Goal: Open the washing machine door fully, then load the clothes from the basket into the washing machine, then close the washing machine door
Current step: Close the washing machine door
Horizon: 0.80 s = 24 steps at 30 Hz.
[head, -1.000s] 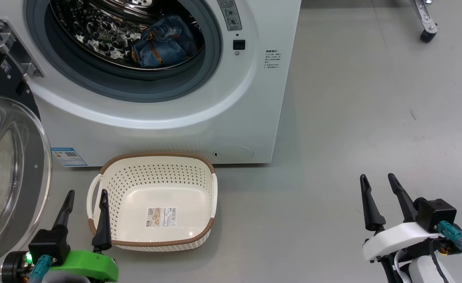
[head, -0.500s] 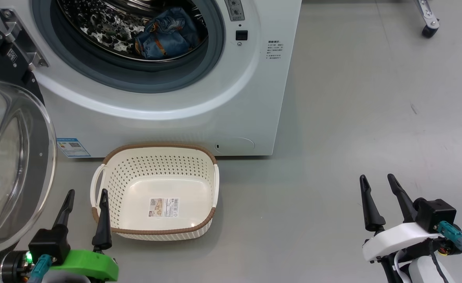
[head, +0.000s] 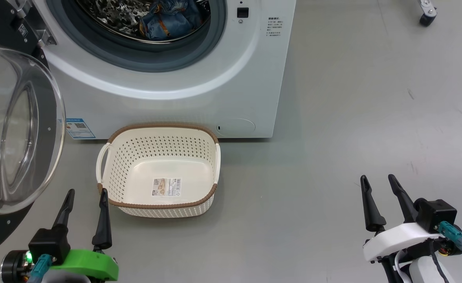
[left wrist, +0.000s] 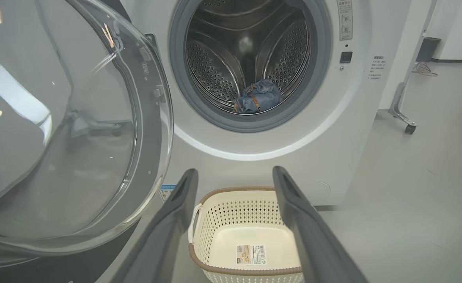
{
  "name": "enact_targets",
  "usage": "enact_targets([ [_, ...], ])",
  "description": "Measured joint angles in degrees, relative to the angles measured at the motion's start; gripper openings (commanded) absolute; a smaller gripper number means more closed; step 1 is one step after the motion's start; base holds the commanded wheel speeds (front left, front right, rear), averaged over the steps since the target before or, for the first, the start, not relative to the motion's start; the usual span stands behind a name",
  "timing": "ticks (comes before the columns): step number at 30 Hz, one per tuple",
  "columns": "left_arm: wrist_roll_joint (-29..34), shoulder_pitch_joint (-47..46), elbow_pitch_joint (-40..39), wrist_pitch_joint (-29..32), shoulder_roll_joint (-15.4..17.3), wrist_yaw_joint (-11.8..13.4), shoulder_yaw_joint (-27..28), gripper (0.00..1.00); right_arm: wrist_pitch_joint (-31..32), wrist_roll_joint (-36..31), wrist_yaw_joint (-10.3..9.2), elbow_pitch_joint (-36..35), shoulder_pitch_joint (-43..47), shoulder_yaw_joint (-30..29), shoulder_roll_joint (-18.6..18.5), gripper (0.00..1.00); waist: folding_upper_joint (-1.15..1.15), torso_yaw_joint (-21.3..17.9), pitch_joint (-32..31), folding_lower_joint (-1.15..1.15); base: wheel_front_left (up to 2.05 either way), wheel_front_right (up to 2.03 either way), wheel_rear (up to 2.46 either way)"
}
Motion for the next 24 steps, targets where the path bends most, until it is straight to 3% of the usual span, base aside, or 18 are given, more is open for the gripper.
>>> enact_targets([
  [12,0.0,0.0,0.2,0.0,0.0,0.0,-0.5,1.0,0.0,0.0,0.0,0.0,0.0,0.0,0.0,1.0,0.0,0.5,-0.1,0.0,-0.65,0.65,0.0],
  [24,0.0,0.0,-0.2,0.0,0.0,0.5,-0.6,1.0,0.0,0.0,0.0,0.0,0.0,0.0,0.0,1.0,0.0,1.0,-0.5,0.0,-0.16,0.16,0.0],
])
